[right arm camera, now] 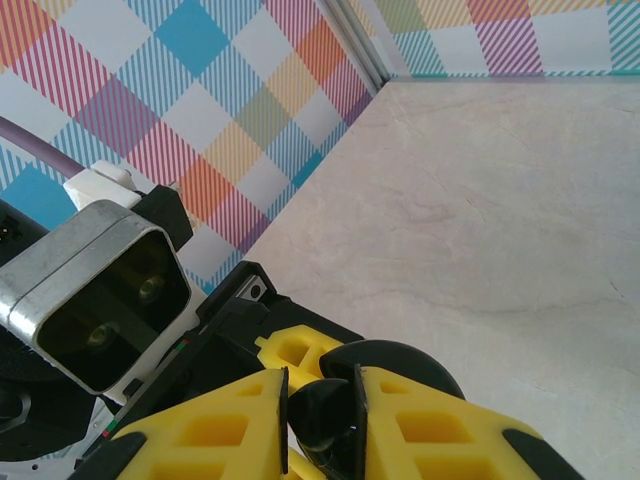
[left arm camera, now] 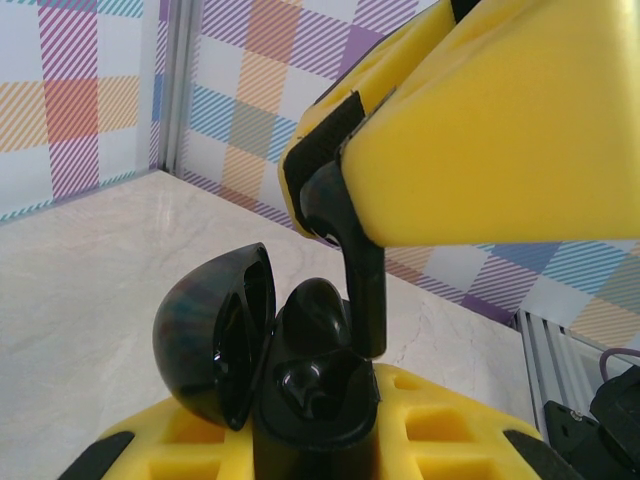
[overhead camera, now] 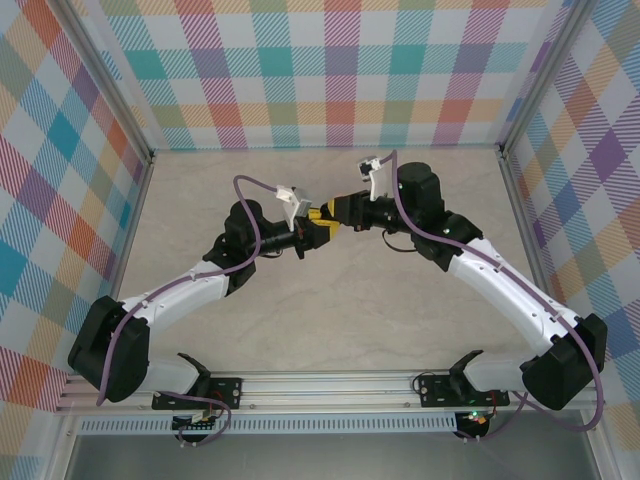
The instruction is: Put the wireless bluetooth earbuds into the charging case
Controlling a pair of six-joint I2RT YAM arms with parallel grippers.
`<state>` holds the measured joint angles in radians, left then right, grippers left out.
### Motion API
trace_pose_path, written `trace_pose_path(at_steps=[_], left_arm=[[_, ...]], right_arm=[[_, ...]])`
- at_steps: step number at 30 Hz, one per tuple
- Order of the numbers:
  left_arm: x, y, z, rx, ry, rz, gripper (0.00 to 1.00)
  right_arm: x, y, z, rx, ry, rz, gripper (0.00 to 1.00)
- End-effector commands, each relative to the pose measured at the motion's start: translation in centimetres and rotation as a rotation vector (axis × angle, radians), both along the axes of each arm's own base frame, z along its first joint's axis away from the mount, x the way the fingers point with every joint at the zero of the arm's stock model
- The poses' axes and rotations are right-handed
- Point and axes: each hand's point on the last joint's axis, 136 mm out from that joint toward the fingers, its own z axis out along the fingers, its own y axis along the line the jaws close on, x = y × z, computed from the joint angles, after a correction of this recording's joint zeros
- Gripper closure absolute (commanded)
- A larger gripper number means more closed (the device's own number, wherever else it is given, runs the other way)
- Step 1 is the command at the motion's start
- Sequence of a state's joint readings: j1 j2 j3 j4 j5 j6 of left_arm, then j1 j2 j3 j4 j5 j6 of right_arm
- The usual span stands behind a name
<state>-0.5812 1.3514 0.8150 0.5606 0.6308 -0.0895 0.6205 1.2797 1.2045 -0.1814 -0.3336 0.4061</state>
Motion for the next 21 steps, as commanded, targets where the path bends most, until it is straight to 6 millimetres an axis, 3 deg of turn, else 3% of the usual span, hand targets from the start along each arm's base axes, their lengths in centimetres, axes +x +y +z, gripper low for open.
trace_pose_path(at_steps=[1, 21], left_arm=[[-0.79, -0.32, 2.79, -0.051, -0.068, -0.032, 0.88], [-0.88, -0.23, 2.97, -0.053, -0.071, -0.030, 0.88]], right_arm=[[-0.06, 0.15, 1.46, 0.008, -0.044, 0.007, 0.76], [0.20, 0.05, 0.60, -0.021, -0.033, -0.004, 0.76]])
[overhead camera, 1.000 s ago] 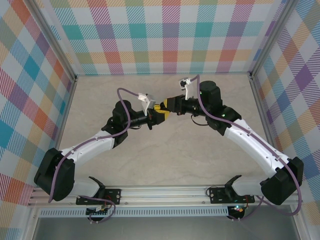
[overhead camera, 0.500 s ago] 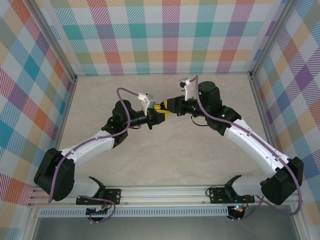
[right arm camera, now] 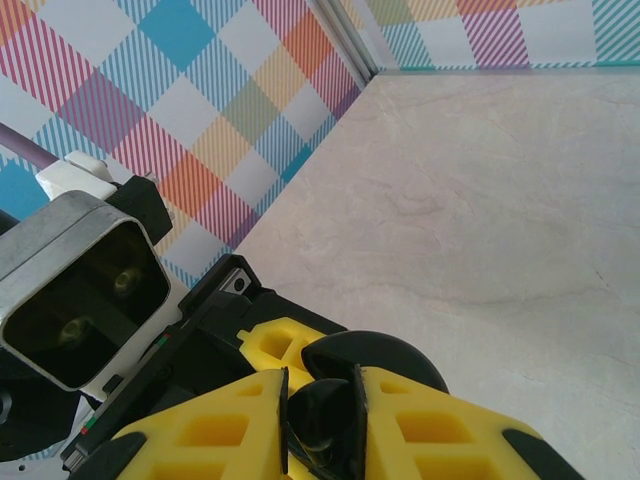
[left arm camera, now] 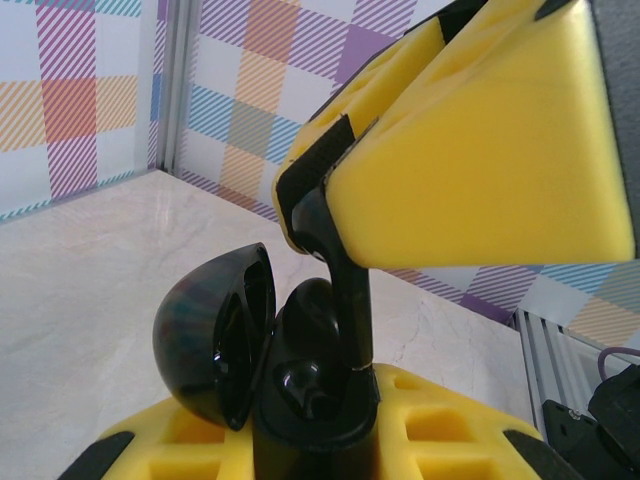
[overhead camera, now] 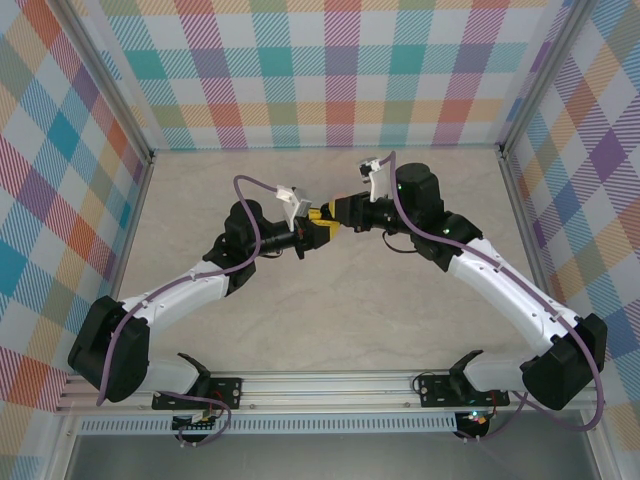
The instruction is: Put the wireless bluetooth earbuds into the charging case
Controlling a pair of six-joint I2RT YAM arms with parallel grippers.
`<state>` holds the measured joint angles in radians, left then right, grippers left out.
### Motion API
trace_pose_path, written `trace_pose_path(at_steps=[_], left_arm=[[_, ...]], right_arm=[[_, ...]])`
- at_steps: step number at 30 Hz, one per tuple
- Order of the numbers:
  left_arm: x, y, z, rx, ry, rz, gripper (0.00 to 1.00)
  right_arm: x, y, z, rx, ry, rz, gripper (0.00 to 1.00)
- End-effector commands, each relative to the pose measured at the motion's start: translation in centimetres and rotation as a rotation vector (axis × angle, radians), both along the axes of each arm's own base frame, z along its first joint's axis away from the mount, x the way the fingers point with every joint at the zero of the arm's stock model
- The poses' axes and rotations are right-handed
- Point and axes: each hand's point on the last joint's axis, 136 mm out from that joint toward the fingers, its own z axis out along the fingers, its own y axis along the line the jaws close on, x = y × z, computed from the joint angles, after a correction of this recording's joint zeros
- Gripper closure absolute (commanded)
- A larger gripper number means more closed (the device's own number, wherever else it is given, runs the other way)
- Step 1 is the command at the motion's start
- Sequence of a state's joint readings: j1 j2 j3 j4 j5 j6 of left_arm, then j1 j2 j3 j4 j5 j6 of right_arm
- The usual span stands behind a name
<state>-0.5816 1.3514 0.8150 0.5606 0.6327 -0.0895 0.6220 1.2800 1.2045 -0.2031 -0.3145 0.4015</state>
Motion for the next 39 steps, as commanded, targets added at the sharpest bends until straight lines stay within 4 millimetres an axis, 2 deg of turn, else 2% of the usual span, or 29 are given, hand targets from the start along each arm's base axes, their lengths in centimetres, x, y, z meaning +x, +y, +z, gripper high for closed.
trace_pose_path(at_steps=[1, 20, 39], left_arm=[[-0.83, -0.23, 2.90, -0.052, -0.070, -0.029, 0.88], [-0.90, -0.22, 3.22, -0.061, -0.062, -0.032, 0.89], [-0.53, -0.20, 3.50, -0.065, -0.051, -0.015, 0.89]], right_arm=[[0.12, 0.29, 1.07, -0.002, -0.042, 0.011, 0.76], [0.40, 0.28, 0.36, -0.020, -0.032, 0.003, 0.75], [-0.31, 0.21, 0.30, -0.034, -0.033, 0.024, 0.72]])
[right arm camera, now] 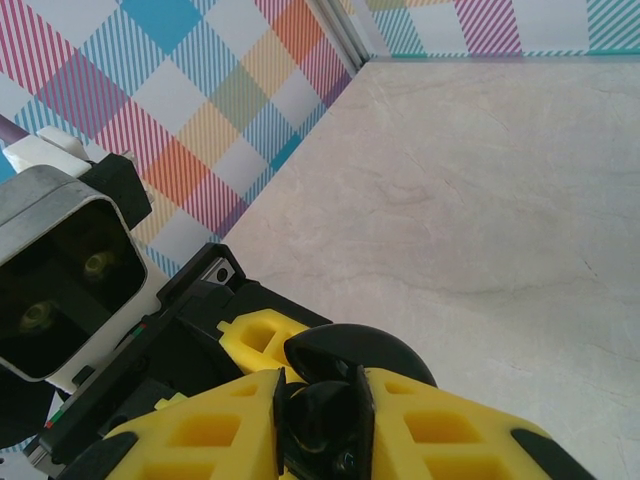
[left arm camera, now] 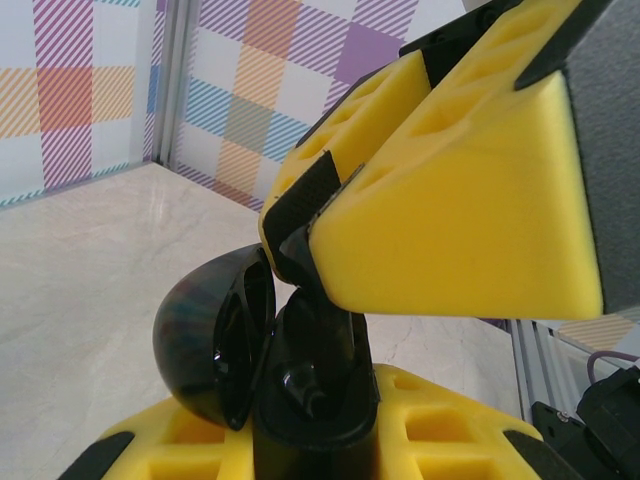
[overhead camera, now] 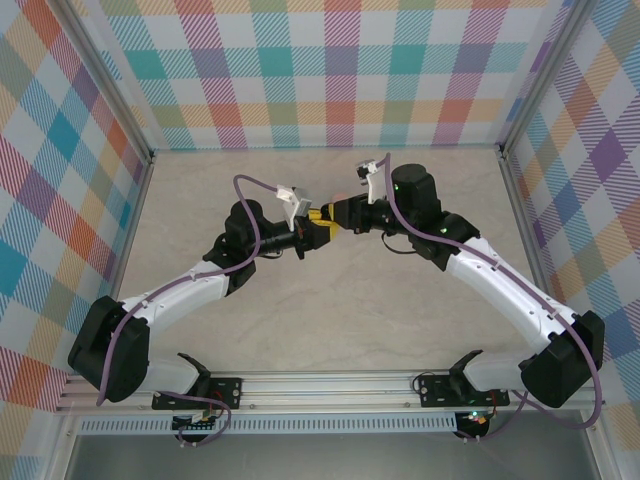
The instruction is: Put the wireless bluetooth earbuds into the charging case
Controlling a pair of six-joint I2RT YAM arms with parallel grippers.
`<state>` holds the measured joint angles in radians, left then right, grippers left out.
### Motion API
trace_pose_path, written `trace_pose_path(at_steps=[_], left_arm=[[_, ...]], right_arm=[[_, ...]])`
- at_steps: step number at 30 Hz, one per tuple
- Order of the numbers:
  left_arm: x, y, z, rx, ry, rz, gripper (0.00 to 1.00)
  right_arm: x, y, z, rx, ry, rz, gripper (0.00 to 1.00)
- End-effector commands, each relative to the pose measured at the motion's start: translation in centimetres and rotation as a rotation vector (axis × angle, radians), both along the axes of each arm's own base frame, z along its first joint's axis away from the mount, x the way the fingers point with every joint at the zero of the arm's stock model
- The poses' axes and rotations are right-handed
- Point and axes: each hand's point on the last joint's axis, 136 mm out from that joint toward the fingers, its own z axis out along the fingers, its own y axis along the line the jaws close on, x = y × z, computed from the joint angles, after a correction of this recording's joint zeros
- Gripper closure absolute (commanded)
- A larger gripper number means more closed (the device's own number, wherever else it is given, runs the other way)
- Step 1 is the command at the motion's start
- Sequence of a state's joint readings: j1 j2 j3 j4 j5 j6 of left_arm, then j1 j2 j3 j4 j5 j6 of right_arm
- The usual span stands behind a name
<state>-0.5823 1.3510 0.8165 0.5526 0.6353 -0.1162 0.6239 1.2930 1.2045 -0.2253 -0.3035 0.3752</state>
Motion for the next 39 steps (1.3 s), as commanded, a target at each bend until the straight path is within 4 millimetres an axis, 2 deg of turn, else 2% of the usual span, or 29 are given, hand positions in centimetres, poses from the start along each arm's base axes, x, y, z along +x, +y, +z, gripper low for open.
trace_pose_path(at_steps=[1, 15, 39], left_arm=[[-0.5, -0.2, 3.6, -0.059, -0.081, -0.013, 0.89], [-0.4, -0.2, 4.0, -0.058, -0.086, -0.014, 0.89], [-0.1, -0.4, 3.0, -0.020, -0.076, -0.012, 0.90]], right_arm=[[-0.5, 0.2, 1.4, 0.002, -0.040, 0.026, 0.71], [-0.7, 0.3, 1.4, -0.001, -0.041, 0.037, 0.68], [-1.2, -0.1, 2.8, -0.005, -0.068, 0.039, 0.52]])
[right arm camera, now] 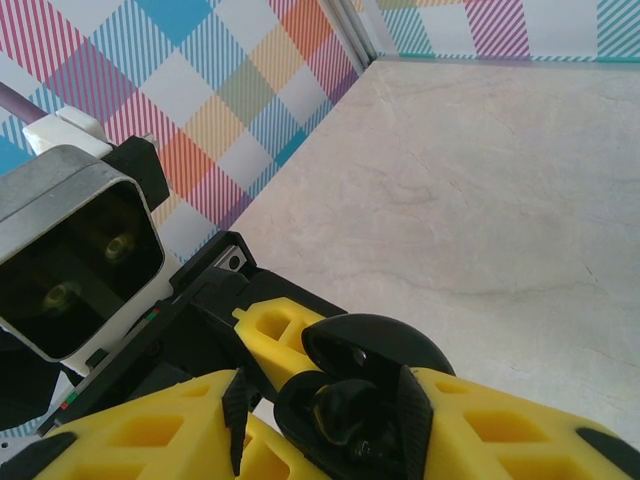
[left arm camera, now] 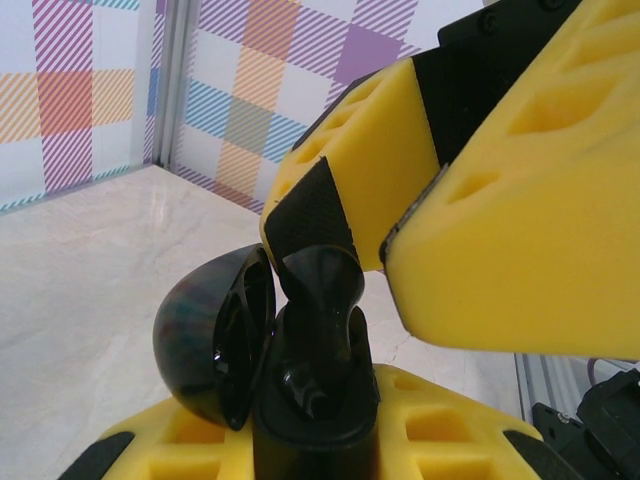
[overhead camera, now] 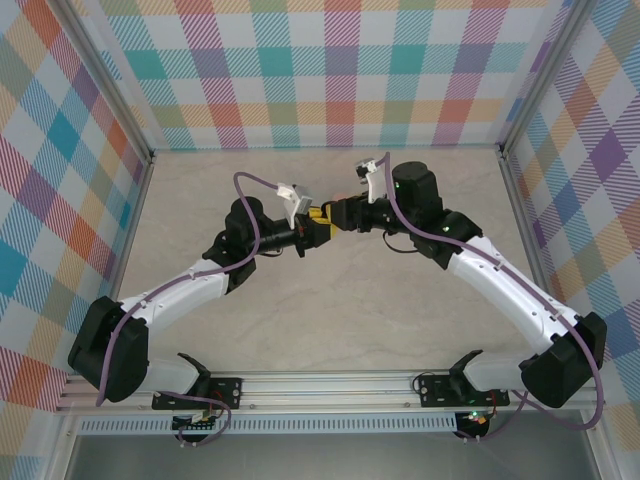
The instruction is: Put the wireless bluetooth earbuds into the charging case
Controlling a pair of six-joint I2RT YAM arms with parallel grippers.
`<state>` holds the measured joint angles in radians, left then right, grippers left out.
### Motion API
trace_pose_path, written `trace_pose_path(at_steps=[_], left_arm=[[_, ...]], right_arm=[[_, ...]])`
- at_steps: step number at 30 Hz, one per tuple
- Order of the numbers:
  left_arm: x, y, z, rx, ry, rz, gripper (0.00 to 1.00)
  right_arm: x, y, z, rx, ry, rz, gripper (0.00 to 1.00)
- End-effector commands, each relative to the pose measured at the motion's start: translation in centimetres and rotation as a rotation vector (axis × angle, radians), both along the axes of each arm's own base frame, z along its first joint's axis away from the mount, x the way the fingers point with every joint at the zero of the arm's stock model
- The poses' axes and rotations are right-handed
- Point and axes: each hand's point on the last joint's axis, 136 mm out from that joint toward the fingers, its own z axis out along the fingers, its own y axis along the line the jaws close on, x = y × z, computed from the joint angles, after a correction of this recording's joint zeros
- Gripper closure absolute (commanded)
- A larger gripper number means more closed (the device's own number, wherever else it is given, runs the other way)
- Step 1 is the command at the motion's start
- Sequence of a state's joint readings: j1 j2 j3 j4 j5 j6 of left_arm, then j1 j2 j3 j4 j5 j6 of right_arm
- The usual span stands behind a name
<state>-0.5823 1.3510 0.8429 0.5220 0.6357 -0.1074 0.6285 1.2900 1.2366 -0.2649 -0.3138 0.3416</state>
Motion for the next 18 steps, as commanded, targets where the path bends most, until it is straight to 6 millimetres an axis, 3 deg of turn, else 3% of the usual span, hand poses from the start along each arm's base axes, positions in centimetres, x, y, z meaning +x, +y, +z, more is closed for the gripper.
trace_pose_path(at_steps=[1, 18], left_arm=[[-0.20, -0.22, 2.43, -0.025, -0.072, -0.007, 0.90], [0.07, 0.01, 2.50, -0.018, -0.072, 0.018, 0.90]], right_arm=[[-0.71, -0.22, 2.03, 0.008, -0.047, 0.012, 0.52], [-0.87, -0.21, 1.61, -0.014, -0.027, 0.024, 0.66]])
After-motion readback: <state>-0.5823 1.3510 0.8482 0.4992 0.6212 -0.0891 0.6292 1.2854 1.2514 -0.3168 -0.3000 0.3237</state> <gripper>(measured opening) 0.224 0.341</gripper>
